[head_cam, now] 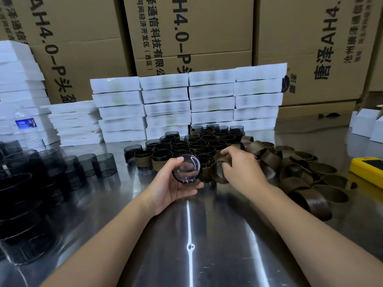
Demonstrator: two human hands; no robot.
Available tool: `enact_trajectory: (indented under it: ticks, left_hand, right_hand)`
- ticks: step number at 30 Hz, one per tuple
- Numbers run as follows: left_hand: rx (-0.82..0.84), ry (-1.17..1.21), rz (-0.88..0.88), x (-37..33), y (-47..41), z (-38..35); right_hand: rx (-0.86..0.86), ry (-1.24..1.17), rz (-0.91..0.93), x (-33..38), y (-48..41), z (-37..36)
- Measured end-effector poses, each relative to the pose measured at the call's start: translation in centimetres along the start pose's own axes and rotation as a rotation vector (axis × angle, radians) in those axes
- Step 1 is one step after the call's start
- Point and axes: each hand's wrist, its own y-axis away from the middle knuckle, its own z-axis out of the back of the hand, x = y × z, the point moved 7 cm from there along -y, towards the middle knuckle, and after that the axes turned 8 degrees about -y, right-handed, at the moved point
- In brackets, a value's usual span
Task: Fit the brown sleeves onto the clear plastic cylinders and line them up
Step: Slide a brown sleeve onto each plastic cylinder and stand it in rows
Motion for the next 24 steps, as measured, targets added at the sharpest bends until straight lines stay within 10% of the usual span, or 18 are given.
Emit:
enact_trajectory:
  ticks: [24]
  left_hand:
    - [-0.063, 0.083, 0.019, -0.1, 0.0, 0.7]
  right_hand:
    - [0.076, -0.988, -0.240, 0.5, 0.6, -2.1]
